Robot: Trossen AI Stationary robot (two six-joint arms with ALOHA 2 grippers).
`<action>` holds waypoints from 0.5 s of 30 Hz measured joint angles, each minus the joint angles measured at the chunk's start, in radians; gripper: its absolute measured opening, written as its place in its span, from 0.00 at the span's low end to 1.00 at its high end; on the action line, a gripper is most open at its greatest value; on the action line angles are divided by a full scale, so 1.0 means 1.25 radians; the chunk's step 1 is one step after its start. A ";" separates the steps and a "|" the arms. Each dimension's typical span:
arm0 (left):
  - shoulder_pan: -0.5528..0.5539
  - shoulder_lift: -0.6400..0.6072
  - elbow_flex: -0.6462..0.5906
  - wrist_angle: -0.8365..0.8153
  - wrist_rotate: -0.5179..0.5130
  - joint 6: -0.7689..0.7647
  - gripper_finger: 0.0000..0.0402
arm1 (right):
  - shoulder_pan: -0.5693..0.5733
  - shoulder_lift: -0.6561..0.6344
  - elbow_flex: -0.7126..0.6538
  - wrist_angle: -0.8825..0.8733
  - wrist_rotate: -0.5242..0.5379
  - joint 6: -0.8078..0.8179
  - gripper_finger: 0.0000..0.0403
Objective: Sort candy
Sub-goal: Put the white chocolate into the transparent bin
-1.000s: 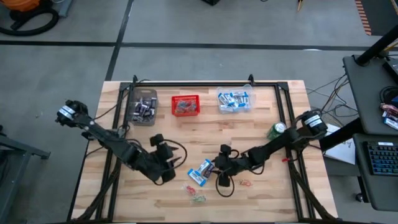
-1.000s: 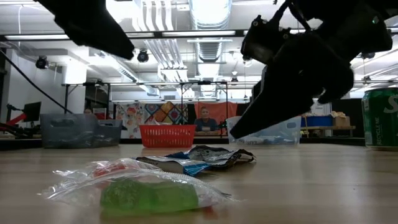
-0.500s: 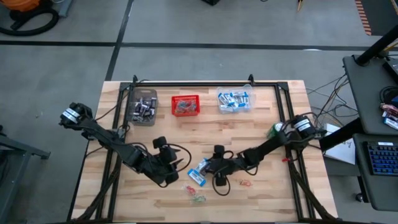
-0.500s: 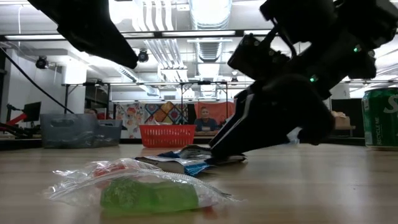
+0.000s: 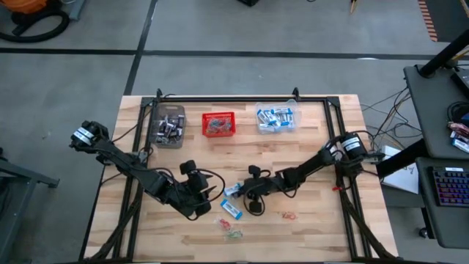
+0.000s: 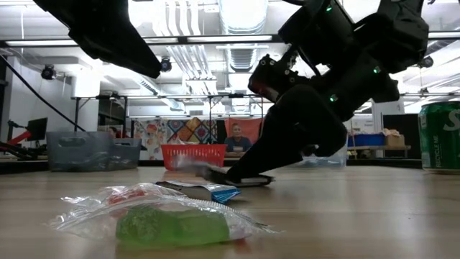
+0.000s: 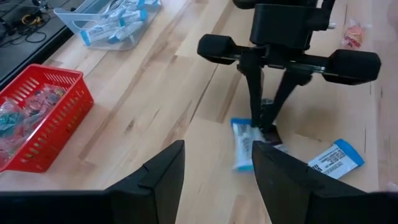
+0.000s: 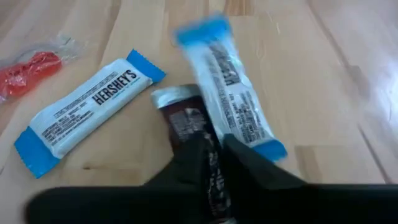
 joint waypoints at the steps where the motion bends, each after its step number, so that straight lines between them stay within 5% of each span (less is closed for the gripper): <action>1: 0.000 0.000 0.000 0.000 0.000 0.000 0.43 | -0.003 0.000 -0.001 0.008 -0.001 -0.010 0.08; 15: 0.000 0.000 0.000 0.000 0.000 0.000 0.43 | -0.028 -0.040 -0.006 0.043 0.006 -0.018 0.02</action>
